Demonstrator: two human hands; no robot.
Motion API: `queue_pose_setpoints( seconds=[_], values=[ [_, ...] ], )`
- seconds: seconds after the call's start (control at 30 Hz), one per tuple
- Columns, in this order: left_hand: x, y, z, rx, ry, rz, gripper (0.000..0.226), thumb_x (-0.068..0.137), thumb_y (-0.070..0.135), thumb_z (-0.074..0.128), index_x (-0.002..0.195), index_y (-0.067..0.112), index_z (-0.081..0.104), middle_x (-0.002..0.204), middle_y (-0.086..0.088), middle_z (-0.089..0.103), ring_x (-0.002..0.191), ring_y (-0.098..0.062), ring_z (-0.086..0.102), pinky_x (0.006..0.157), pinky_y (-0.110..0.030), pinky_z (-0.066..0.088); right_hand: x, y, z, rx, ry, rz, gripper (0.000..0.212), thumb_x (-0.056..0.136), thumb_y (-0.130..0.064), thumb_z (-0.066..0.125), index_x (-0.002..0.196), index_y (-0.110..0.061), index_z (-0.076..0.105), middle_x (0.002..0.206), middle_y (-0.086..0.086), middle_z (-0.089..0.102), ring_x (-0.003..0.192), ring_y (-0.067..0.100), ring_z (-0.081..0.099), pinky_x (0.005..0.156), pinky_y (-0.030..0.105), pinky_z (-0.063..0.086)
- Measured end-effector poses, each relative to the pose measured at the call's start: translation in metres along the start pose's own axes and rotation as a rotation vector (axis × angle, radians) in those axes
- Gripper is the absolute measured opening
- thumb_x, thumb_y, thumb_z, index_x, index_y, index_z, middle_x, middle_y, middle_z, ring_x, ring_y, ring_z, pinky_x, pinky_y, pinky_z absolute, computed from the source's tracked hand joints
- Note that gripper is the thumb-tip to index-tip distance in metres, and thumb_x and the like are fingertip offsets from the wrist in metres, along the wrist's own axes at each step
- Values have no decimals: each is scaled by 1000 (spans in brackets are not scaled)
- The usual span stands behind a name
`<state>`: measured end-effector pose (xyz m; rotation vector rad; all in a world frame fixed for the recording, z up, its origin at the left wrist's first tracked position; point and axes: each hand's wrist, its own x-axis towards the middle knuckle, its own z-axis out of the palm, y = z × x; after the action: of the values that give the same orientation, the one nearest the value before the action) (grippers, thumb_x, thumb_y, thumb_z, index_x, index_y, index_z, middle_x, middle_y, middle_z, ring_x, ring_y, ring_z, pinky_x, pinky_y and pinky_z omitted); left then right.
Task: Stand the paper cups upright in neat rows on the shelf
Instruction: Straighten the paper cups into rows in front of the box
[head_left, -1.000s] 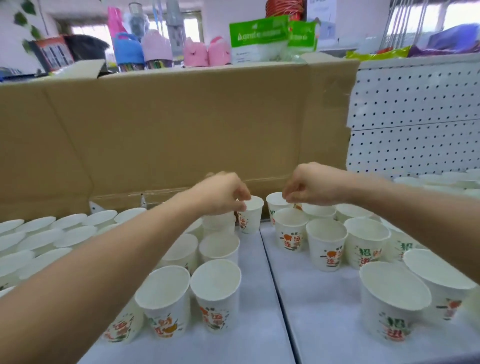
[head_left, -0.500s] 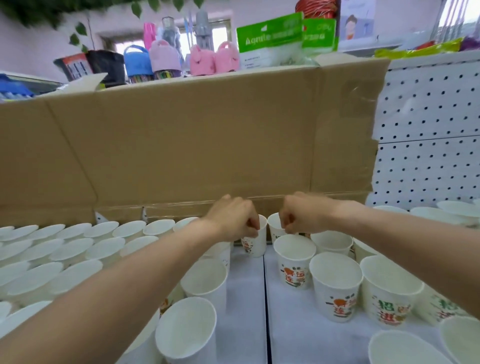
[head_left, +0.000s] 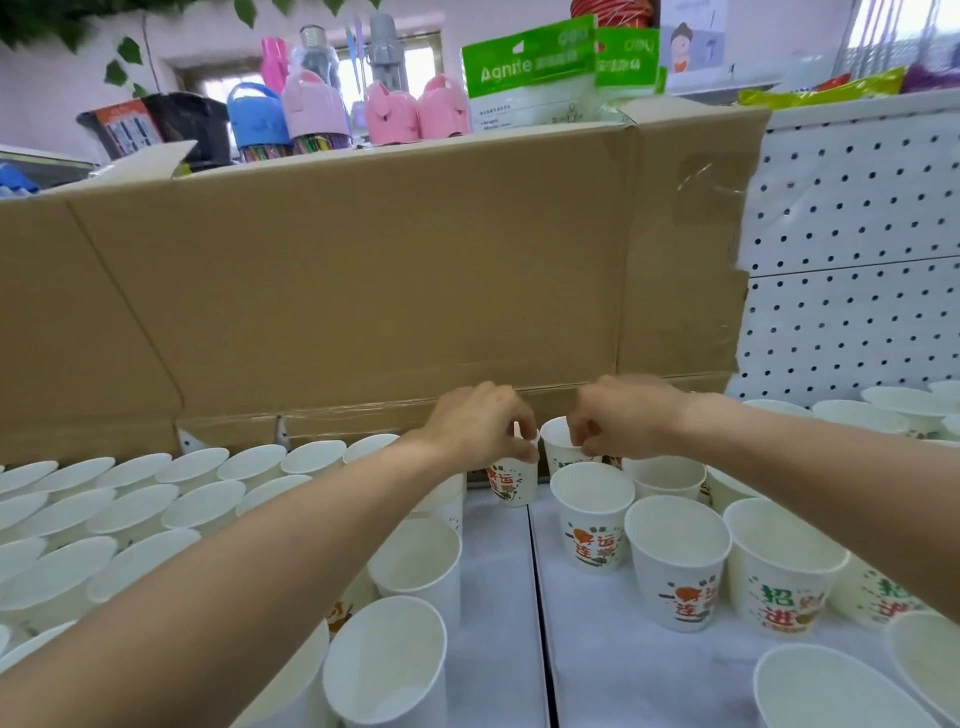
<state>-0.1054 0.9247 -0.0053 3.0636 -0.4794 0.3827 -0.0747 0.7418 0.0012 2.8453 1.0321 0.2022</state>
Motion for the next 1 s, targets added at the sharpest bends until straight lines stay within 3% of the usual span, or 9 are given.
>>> queue_pose_setpoints(
  seconds=[0.1,0.2,0.27,0.37,0.5,0.63,0.7,0.87,1.0],
  values=[
    [-2,-6,-9,-210,-30,-32,29,81,55,65,95,30,73,80,14,64,82,-9,60,72,-29,47,-3,0,-3,19,-19,32,17,89,-29,62,104,-28,69,100,-8,65,88,16,59,66,27,45],
    [-8,-10,-19,-224,-42,-13,22,82,48,67,94,30,74,86,17,69,88,-5,64,91,-37,50,-11,-2,-12,24,-14,32,22,92,-31,59,113,-28,67,109,-8,65,97,15,60,75,32,51],
    [-15,-3,-24,-296,-24,21,16,83,40,69,94,29,74,89,16,72,88,-2,64,91,-36,51,-21,-3,-20,58,15,33,19,92,-31,58,107,-30,69,103,-11,66,94,13,60,75,34,53],
    [-32,19,-31,-433,-78,174,11,81,34,74,90,27,77,85,16,71,87,0,62,85,-24,49,-42,-1,-27,179,17,-6,10,86,-29,62,87,-30,73,83,-12,68,79,8,61,73,38,55],
    [-39,40,-22,-241,-128,277,21,75,38,78,94,30,76,82,24,63,90,-3,56,84,-21,40,-66,6,-32,139,-62,29,12,86,-36,65,83,-28,74,79,-12,68,76,7,61,72,36,54],
    [-35,38,-19,-160,-129,322,9,78,30,74,87,28,77,79,16,71,80,-5,61,77,-26,41,-69,8,-20,119,-114,116,39,86,-53,60,72,-17,69,73,1,67,67,17,59,60,36,48],
    [-37,31,-23,-103,-122,329,7,79,29,72,85,28,75,78,17,70,77,-2,60,81,-26,41,-65,2,-14,100,-135,149,45,85,-54,59,73,-11,68,75,6,67,62,19,55,54,31,40],
    [-49,7,-32,-29,-124,263,5,75,25,68,78,25,73,65,18,65,68,2,57,85,-26,41,-55,-11,-8,149,-154,143,31,81,-35,64,65,-9,62,61,1,54,59,19,48,53,30,37],
    [-56,-3,-29,-22,-149,221,4,73,26,69,77,25,72,70,16,67,74,-2,60,93,-34,43,-49,-23,-10,297,-134,55,23,84,-33,66,73,-14,70,69,0,67,59,14,53,54,32,42]
  ],
)
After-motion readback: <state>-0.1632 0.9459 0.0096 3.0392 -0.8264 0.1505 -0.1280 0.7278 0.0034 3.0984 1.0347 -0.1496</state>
